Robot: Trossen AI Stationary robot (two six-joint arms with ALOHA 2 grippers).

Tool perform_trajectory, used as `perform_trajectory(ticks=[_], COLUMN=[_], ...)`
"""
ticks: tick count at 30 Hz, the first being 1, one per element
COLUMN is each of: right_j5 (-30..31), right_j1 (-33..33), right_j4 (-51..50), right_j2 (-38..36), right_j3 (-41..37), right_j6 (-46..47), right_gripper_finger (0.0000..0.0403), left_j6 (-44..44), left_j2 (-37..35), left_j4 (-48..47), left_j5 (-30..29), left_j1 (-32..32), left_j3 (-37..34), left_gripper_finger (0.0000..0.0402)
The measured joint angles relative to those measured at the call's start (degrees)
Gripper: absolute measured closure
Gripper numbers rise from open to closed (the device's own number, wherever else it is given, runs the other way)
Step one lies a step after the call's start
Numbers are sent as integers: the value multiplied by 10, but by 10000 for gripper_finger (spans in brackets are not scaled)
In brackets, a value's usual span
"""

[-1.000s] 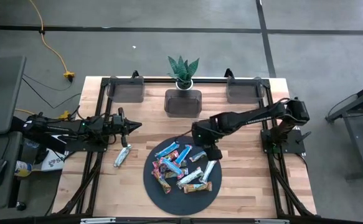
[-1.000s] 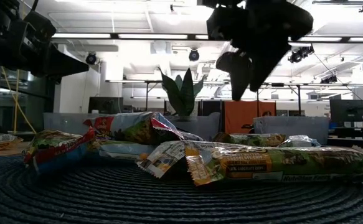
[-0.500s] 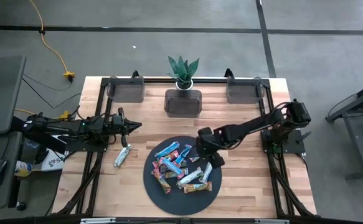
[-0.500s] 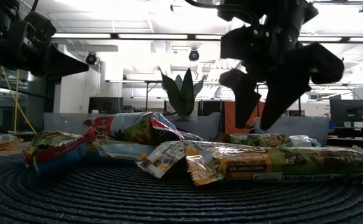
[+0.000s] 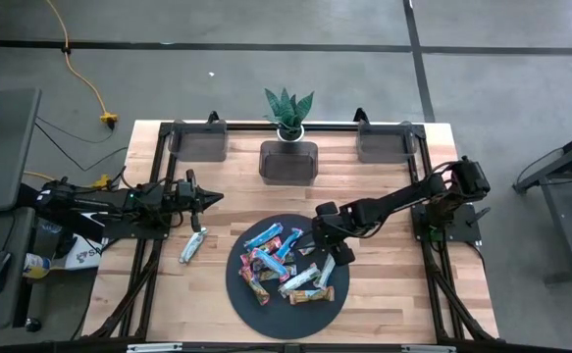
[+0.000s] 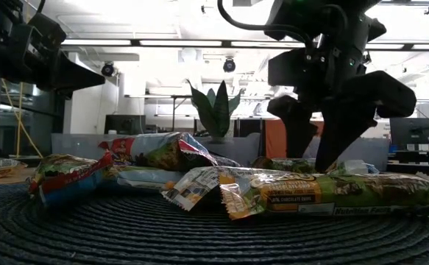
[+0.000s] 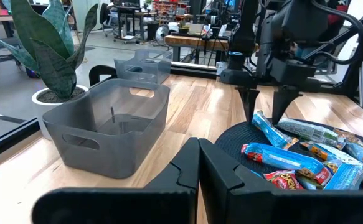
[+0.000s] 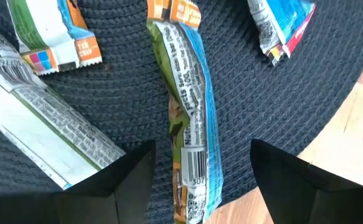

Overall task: Pick and place Granola Bars by type
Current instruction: Put the yellow granola bar into the right black bin

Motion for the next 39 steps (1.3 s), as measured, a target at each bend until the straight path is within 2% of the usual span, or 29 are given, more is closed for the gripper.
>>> perform_trajectory(ticks=[10,19,30,34,39], right_j5=[-8,-13,-14,-17,-24], right_j1=[0,-1,-1,-2,-2], right_j4=[5,25,37,35,31], right_j2=[0,28,40,40,40], right_j3=[0,0,1,1,1], right_j6=[0,1,50,72,78], right_gripper_finger=[157,157,159,175,215], left_j6=[0,0,0,0,0], left_j2=[0,0,0,0,0], left_j4=[0,0,0,0,0], left_j5=[0,0,0,0,0], left_j1=[0,0,0,0,0], left_j3=[0,0,0,0,0], left_gripper_finger=[400,400,400,400,400])
